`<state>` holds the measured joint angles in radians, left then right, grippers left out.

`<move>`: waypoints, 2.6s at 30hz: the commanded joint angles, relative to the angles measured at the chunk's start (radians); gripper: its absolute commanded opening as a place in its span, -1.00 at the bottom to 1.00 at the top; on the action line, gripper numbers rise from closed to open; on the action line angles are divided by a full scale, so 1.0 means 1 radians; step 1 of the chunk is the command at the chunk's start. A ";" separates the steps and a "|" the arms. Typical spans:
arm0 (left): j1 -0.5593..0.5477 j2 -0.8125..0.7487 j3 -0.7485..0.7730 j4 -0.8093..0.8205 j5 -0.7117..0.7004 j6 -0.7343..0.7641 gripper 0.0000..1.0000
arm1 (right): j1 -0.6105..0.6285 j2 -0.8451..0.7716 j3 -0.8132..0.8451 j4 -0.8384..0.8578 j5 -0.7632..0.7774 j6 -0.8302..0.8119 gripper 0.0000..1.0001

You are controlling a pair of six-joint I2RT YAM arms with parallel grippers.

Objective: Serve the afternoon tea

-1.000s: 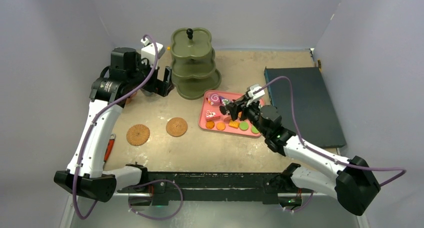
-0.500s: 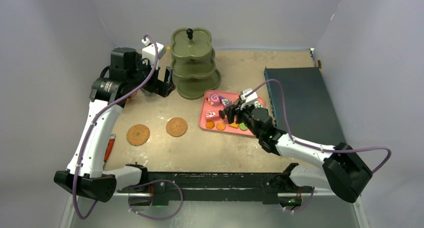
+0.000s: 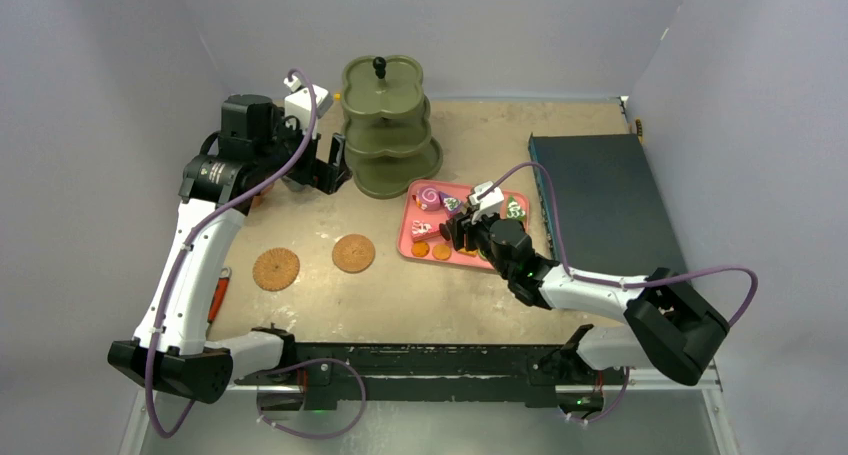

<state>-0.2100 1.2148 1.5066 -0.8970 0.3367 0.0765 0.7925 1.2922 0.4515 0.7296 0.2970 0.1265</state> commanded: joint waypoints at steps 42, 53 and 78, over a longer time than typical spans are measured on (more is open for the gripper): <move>0.004 -0.034 -0.008 0.053 0.022 0.060 0.99 | -0.134 0.347 0.716 0.153 -0.128 -0.135 -0.11; 0.004 -0.039 -0.016 0.050 0.022 0.070 0.99 | -0.143 0.475 0.757 0.252 -0.141 -0.085 -0.11; 0.004 -0.056 0.001 0.034 0.041 0.056 0.99 | -0.142 0.384 0.628 0.309 -0.096 -0.102 0.46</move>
<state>-0.2100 1.1847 1.4902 -0.8780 0.3573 0.1413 0.6540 1.7828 1.1164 0.9974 0.1738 0.0257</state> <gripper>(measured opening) 0.994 0.733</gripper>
